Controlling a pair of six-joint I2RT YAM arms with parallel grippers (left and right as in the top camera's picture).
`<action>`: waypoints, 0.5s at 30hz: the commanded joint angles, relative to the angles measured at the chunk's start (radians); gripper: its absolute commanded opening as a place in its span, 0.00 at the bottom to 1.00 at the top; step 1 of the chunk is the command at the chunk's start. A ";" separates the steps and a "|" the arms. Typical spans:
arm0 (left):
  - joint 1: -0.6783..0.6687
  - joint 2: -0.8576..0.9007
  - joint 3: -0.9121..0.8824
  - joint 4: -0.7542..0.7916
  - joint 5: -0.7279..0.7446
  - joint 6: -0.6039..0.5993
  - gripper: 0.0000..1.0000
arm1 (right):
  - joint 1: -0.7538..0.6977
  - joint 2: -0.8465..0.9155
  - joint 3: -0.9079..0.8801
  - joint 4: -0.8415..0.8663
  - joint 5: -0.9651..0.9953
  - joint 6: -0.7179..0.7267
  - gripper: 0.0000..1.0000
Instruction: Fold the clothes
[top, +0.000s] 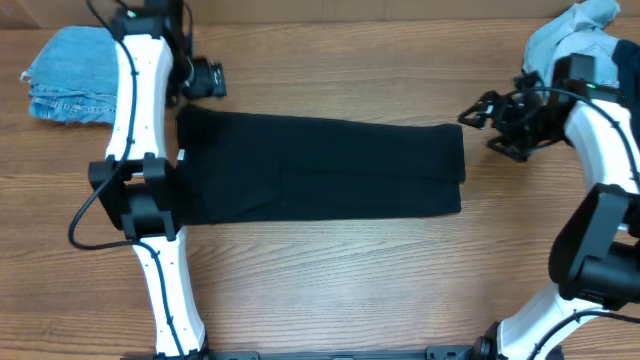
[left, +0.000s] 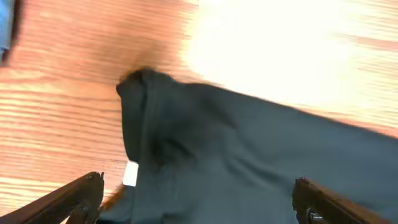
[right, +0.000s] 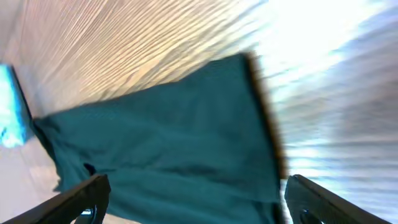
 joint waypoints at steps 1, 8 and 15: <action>0.006 -0.011 0.116 -0.080 0.126 -0.011 1.00 | -0.019 -0.016 0.010 -0.042 0.064 0.014 0.95; 0.006 -0.013 0.238 -0.193 0.141 0.034 1.00 | -0.023 0.000 -0.103 -0.015 0.079 -0.012 0.98; 0.011 -0.158 0.301 -0.199 0.145 -0.016 1.00 | -0.023 0.000 -0.161 0.017 0.071 -0.035 0.99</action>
